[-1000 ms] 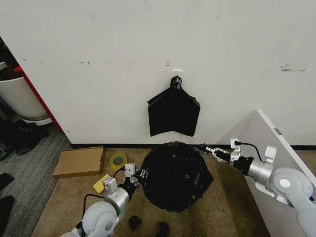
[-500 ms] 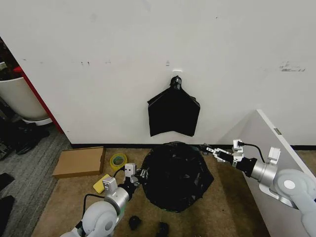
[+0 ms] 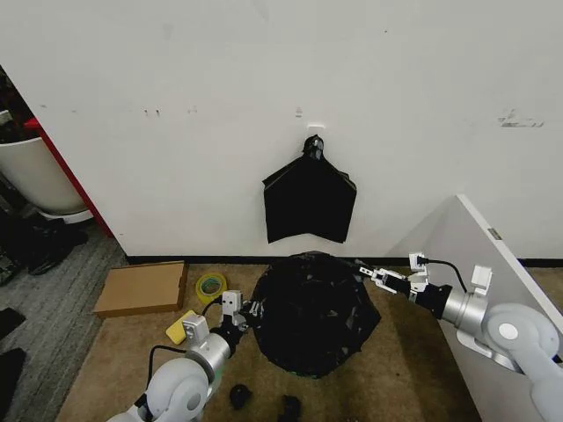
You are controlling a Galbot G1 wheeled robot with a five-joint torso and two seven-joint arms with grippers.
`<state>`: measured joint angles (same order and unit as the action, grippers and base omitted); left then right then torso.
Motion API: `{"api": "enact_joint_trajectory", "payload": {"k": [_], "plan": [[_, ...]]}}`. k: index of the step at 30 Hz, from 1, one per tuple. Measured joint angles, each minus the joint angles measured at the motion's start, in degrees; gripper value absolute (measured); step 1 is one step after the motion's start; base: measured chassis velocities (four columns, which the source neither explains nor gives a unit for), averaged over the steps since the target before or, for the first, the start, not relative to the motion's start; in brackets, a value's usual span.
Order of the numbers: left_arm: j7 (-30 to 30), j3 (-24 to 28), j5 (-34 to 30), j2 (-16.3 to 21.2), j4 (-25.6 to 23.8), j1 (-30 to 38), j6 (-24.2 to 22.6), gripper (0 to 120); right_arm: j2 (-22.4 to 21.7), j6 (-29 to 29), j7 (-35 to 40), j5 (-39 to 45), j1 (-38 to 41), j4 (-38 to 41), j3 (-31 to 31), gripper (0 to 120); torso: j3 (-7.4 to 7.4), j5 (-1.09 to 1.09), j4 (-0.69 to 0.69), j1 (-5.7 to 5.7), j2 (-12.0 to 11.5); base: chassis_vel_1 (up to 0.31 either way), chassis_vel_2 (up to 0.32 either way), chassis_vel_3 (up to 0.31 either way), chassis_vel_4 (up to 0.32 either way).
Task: Place the garbage bag over the trash bin.
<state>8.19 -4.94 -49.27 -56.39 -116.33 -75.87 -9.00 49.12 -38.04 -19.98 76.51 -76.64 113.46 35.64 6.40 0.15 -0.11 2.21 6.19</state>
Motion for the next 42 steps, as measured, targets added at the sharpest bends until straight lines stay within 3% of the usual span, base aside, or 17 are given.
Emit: {"api": "enact_joint_trajectory", "payload": {"k": [3,7,13,42], "plan": [[0.0,0.0,0.0,0.0,0.0,0.0,0.0,1,0.1,0.1,0.1,0.0,0.1,0.0,-0.1,39,0.0,0.0,0.0,0.0,0.0,0.0,0.0,0.0,0.0],[0.0,0.1,0.0,-0.2,0.1,0.2,0.0,1,0.2,0.1,0.1,-0.1,0.2,0.0,-0.3,20,0.0,0.0,0.0,0.0,0.0,0.0,0.0,0.0,0.0],[0.0,0.1,0.0,-0.2,0.2,0.2,0.1,1,0.2,0.1,-0.3,-0.6,0.2,0.0,-0.4,0,0.0,0.0,0.0,0.0,0.0,0.0,0.0,0.0,0.0],[-0.2,0.1,1.0,0.2,-2.6,-0.9,0.1,1,-0.1,3.9,5.9,-10.5,5.3,-3.8,-7.5,0,0.0,0.0,0.0,0.0,0.0,0.0,0.0,0.0,0.0]]}}
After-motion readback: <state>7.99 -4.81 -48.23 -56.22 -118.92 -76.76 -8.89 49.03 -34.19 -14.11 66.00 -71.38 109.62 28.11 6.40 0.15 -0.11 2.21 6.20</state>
